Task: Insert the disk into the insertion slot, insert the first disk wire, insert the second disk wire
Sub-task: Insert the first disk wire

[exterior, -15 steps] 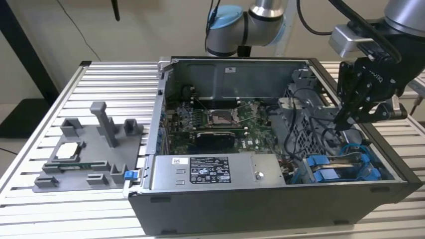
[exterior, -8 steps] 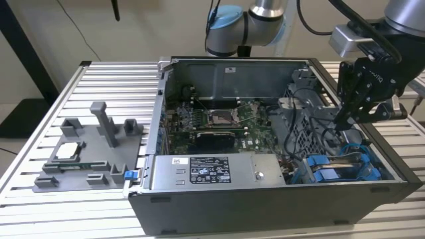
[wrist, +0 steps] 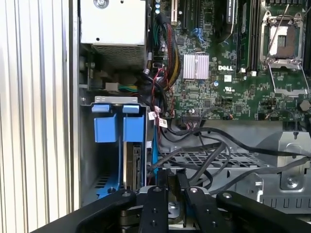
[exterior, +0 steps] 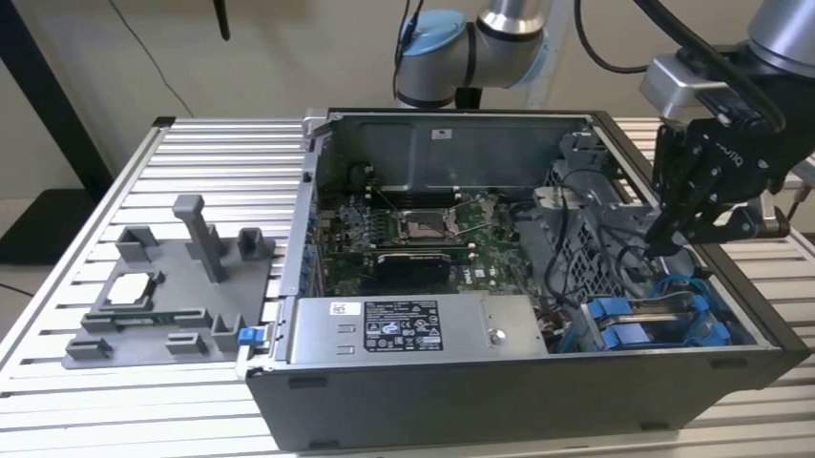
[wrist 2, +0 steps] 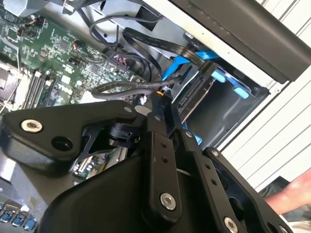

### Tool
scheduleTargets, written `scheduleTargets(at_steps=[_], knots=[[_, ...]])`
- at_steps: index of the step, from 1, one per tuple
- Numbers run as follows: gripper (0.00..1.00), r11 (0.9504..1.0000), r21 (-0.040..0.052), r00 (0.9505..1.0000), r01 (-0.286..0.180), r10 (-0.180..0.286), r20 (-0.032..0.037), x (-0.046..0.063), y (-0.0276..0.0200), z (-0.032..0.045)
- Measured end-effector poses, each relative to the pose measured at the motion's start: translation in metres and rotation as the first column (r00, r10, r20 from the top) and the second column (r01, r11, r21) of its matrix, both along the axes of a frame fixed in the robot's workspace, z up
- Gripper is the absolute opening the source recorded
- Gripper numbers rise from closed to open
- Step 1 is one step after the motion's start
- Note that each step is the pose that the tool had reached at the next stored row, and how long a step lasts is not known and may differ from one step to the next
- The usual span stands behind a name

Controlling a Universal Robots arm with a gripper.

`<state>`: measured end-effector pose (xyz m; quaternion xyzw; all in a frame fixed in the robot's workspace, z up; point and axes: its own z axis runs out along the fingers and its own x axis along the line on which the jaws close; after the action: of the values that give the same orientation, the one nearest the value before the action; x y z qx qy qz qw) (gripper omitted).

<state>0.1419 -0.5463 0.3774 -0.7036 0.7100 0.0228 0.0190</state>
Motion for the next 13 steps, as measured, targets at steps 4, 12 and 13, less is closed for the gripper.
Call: scheduleTargets(at_steps=[4,12,13], knots=[[0.0,1.0,0.0,1.0,0.0,0.0,-0.0079,0.002,-0.0089,-0.0007],[0.0,1.0,0.0,0.9999,0.0,0.0,-0.0161,0.003,-0.0188,-0.0015],[0.0,1.0,0.0,0.9999,0.0,0.0,-0.0161,0.003,-0.0188,-0.0015]])
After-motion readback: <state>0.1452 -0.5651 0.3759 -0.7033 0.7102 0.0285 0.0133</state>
